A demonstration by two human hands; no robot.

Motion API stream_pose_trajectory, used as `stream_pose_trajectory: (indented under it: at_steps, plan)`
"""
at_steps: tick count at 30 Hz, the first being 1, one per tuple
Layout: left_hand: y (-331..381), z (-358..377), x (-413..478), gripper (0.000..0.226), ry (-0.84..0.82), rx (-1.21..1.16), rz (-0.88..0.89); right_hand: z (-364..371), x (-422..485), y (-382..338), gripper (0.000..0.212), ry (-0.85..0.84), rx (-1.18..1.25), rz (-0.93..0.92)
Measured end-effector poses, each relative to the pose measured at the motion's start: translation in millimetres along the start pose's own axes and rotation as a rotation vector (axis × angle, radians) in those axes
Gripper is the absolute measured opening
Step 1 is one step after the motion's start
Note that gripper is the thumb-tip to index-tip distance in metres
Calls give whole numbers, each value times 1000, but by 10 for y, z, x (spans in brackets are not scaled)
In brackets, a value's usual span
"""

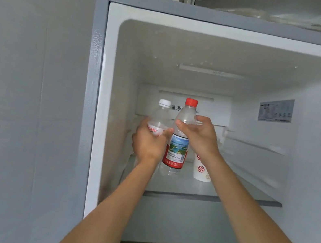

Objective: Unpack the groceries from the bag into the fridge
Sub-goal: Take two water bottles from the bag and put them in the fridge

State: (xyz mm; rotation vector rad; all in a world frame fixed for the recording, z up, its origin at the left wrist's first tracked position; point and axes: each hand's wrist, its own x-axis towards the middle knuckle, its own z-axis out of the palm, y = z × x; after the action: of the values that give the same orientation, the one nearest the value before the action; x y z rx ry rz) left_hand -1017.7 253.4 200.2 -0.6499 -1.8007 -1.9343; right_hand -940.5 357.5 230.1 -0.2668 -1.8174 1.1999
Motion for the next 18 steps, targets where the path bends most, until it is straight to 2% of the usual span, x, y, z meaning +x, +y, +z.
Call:
stream_pose_trajectory:
  at_steps: [5,8,11,16,18]
  plan:
    - [-142,134,179,56,-12,3,-28,126,167,212,69,-69,-151,-54]
    - [-234,149,211,59,-49,-46,-51,147,199,248,82,-156,-257,-70]
    - [-255,137,230,73,-105,-33,-84,133,189,263,90,-169,-308,-68]
    - [-314,85,156,95,-152,86,-121,90,71,215,74,-183,-394,-126]
    - [-346,51,82,93,-178,155,-126,56,-6,248,74,-208,-402,-126]
